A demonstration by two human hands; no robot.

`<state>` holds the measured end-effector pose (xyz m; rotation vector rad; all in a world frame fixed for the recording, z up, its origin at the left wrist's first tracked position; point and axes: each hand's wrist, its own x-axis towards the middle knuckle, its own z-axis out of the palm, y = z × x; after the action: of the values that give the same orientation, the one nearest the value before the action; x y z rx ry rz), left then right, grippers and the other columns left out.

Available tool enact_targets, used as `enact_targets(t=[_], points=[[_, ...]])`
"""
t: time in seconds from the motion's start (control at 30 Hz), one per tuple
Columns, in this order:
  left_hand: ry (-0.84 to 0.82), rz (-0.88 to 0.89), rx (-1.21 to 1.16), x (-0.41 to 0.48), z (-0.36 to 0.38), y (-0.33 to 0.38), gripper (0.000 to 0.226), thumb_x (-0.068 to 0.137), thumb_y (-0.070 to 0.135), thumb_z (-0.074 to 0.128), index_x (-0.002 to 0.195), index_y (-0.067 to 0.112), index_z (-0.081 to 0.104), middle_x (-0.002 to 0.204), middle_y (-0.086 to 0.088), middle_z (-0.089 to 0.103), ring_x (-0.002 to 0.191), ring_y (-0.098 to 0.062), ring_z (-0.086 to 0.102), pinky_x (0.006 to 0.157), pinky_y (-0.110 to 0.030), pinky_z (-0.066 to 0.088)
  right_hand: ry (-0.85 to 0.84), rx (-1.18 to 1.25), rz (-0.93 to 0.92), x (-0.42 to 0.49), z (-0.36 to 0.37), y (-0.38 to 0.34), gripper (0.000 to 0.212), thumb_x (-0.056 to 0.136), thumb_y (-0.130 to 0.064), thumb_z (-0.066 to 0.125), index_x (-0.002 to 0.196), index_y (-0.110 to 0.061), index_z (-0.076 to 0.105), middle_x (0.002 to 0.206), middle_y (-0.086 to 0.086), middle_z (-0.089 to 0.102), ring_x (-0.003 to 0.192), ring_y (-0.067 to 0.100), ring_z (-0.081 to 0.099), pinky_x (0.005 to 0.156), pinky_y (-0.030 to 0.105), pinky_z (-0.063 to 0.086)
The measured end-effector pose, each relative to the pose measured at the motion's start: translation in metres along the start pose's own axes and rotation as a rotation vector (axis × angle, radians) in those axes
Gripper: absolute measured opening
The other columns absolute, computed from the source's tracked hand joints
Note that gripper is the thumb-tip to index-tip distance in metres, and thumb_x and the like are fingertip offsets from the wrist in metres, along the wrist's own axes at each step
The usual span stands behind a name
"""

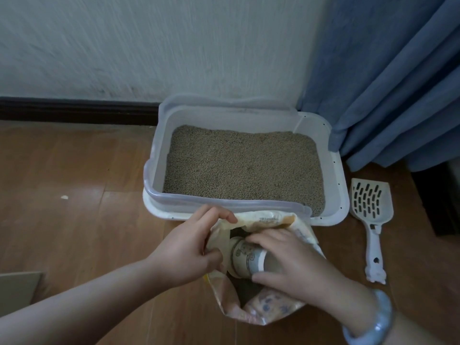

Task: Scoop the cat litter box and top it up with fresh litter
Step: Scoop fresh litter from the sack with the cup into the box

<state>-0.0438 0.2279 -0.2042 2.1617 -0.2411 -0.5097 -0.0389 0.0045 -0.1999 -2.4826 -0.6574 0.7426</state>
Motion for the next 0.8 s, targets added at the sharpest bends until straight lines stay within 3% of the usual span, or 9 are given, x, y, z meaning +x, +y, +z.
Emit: enact_targets(t=[0.07, 0.13, 0.3, 0.37, 0.43, 0.57, 0.7, 0.8], points=[[-0.001, 0.003, 0.005, 0.000, 0.000, 0.000, 0.060, 0.060, 0.019, 0.057, 0.109, 0.049, 0.039, 0.108, 0.026, 0.043, 0.075, -0.013, 0.053, 0.069, -0.035, 0.049, 0.099, 0.179, -0.050, -0.012, -0.008, 0.010, 0.044, 0.079, -0.042, 0.066, 0.121, -0.039, 0.055, 0.122, -0.030, 0.047, 0.120, -0.007, 0.040, 0.100, 0.014, 0.032], [0.000, 0.005, 0.005, 0.000, 0.000, -0.001, 0.059, 0.061, 0.019, 0.057, 0.109, 0.049, 0.039, 0.108, 0.027, 0.042, 0.077, -0.013, 0.053, 0.069, -0.034, 0.049, 0.209, 0.270, -0.055, -0.023, -0.013, 0.020, 0.034, 0.075, -0.044, 0.064, 0.109, -0.039, 0.063, 0.115, -0.027, 0.052, 0.115, -0.004, 0.047, 0.094, 0.007, 0.033], [0.000, 0.027, 0.033, -0.002, 0.001, -0.001, 0.055, 0.067, 0.023, 0.061, 0.110, 0.050, 0.039, 0.108, 0.028, 0.042, 0.077, -0.012, 0.053, 0.069, -0.032, 0.049, 0.388, 0.156, 0.003, -0.037, -0.009, 0.039, 0.031, 0.071, -0.051, 0.061, 0.100, -0.041, 0.067, 0.111, -0.026, 0.044, 0.114, -0.001, 0.041, 0.096, 0.011, 0.030], [-0.012, 0.048, 0.068, -0.003, 0.000, -0.002, 0.053, 0.070, 0.030, 0.062, 0.112, 0.050, 0.037, 0.111, 0.028, 0.042, 0.076, -0.010, 0.054, 0.069, -0.032, 0.050, 0.385, 0.129, 0.095, -0.040, -0.004, 0.047, 0.031, 0.069, -0.052, 0.067, 0.099, -0.045, 0.066, 0.120, -0.029, 0.034, 0.117, -0.004, 0.032, 0.099, 0.019, 0.027], [-0.041, 0.064, 0.134, -0.005, -0.001, -0.002, 0.051, 0.071, 0.038, 0.058, 0.115, 0.050, 0.034, 0.115, 0.027, 0.041, 0.078, -0.008, 0.056, 0.072, -0.033, 0.050, 0.313, 0.223, 0.179, -0.044, -0.002, 0.050, 0.033, 0.071, -0.040, 0.077, 0.099, -0.049, 0.062, 0.126, -0.033, 0.025, 0.118, -0.012, 0.028, 0.100, 0.021, 0.025], [-0.095, 0.050, 0.236, -0.009, 0.000, 0.001, 0.056, 0.072, 0.024, 0.051, 0.117, 0.049, 0.030, 0.125, 0.029, 0.035, 0.073, -0.009, 0.057, 0.069, -0.031, 0.048, 0.193, 0.448, 0.229, -0.045, -0.001, 0.046, 0.044, 0.077, -0.024, 0.076, 0.106, -0.050, 0.055, 0.121, -0.032, 0.045, 0.111, -0.026, 0.036, 0.095, 0.012, 0.038], [-0.084, 0.020, 0.212, -0.017, -0.005, 0.004, 0.063, 0.074, 0.009, 0.056, 0.116, 0.049, 0.029, 0.118, 0.033, 0.035, 0.073, 0.004, 0.049, 0.063, -0.020, 0.039, 0.236, 0.553, 0.237, -0.041, -0.003, 0.037, 0.051, 0.066, -0.017, 0.085, 0.099, -0.047, 0.062, 0.111, -0.033, 0.054, 0.107, -0.017, 0.047, 0.093, 0.017, 0.043], [-0.039, -0.003, 0.206, -0.034, -0.017, 0.006, 0.065, 0.075, 0.007, 0.056, 0.115, 0.050, 0.029, 0.114, 0.040, 0.033, 0.072, -0.003, 0.049, 0.066, -0.020, 0.041, 0.203, 0.600, 0.223, -0.037, -0.009, 0.020, 0.056, 0.061, -0.015, 0.087, 0.098, -0.047, 0.062, 0.110, -0.033, 0.052, 0.106, -0.008, 0.053, 0.093, 0.027, 0.046]])
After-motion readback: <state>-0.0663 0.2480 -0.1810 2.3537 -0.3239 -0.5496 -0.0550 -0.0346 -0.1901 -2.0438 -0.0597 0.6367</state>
